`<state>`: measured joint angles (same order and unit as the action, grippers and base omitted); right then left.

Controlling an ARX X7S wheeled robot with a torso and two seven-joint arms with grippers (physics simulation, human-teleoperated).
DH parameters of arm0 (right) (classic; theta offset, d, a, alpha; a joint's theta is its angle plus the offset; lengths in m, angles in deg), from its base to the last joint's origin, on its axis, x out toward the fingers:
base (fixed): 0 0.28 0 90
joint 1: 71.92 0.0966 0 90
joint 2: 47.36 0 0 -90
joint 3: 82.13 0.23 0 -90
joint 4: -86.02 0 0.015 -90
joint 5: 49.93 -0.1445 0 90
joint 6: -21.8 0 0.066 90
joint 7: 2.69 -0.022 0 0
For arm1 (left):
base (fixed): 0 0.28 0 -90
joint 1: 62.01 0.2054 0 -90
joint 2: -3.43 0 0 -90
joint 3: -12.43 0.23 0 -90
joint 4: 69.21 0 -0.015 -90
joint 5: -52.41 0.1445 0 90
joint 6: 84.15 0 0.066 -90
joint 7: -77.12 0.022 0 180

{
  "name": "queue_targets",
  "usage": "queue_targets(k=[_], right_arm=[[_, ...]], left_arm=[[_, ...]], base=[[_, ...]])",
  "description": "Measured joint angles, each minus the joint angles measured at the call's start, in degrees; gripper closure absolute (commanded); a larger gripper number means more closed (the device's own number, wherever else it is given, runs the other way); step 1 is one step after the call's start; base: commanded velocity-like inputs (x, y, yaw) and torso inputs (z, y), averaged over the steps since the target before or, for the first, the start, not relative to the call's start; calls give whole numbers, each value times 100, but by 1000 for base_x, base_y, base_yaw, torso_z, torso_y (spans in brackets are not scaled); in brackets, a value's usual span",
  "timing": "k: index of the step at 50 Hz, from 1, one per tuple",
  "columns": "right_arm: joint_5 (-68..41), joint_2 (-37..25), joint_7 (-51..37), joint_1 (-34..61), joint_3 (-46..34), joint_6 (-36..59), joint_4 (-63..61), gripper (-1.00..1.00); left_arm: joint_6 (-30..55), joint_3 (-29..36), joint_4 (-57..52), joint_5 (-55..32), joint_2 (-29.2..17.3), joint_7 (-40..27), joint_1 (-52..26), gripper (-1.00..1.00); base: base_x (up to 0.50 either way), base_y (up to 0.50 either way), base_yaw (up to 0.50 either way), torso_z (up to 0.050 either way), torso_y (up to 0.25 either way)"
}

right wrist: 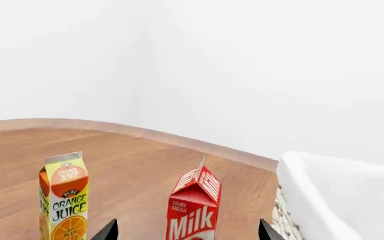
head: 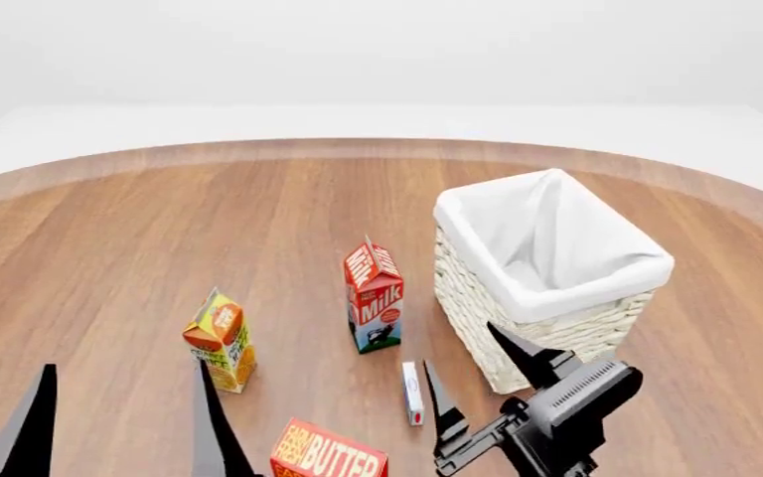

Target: Pick up the cream cheese box and the butter, and put them in the basket.

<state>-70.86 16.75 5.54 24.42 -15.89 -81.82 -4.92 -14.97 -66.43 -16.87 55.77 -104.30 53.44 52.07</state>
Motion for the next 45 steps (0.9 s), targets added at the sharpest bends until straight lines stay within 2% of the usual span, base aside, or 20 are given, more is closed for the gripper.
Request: queue_targets(k=[21, 45], right_arm=[[-1169, -593, 1637, 590, -491, 909, -104, -100], [-1528, -993, 1724, 1026, -1092, 2507, -841, -100]], left_arm=[[-69, 5, -10, 31, -66, -74, 88, -100], [243, 168, 95, 48, 22, -78, -308, -100]], base=[[0, 0, 0, 0, 0], [0, 0, 0, 0, 0]])
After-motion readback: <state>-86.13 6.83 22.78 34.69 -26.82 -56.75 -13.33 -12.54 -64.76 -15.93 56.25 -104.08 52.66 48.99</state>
